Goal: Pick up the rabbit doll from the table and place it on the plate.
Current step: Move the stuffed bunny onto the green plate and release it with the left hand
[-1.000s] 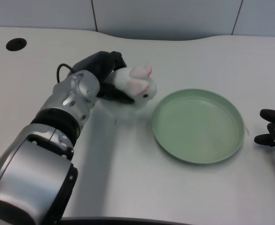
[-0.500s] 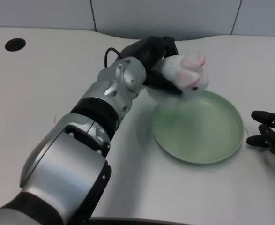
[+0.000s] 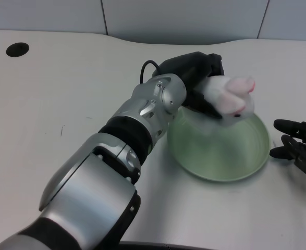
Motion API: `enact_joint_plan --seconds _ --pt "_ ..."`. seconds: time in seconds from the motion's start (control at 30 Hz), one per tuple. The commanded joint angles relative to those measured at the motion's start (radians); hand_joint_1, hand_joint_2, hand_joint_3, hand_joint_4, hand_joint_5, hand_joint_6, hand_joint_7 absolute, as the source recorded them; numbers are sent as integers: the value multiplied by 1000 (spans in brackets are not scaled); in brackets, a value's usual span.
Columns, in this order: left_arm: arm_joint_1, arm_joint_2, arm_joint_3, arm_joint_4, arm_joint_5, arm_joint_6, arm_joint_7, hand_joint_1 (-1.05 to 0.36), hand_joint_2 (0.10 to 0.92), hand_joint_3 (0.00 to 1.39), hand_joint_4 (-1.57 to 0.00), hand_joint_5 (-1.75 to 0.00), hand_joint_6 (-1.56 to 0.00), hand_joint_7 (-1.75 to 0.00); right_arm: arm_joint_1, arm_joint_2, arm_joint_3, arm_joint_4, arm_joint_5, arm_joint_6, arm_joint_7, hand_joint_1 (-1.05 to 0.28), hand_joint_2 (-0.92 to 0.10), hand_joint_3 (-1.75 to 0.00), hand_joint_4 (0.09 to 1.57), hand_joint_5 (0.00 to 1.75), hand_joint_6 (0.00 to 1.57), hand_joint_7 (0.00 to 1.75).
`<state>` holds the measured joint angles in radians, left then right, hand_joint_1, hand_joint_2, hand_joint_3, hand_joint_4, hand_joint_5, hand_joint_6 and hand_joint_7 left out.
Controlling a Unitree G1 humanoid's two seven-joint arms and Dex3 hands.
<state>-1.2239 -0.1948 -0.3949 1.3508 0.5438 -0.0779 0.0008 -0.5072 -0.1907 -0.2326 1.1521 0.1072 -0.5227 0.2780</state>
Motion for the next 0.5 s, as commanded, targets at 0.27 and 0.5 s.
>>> enact_joint_plan --seconds 0.27,0.5 --pt "20 -17 -45 6 38 29 4 -209 921 101 -565 -1588 -588 -1360 21 -1 9 -26 -4 0 -18 -431 -921 -274 706 815 939 8" --pt "27 -19 -80 6 66 33 19 -250 908 27 -567 -1182 -783 -581 24 2 8 -26 0 -5 -14 -434 -921 -267 722 819 947 12"
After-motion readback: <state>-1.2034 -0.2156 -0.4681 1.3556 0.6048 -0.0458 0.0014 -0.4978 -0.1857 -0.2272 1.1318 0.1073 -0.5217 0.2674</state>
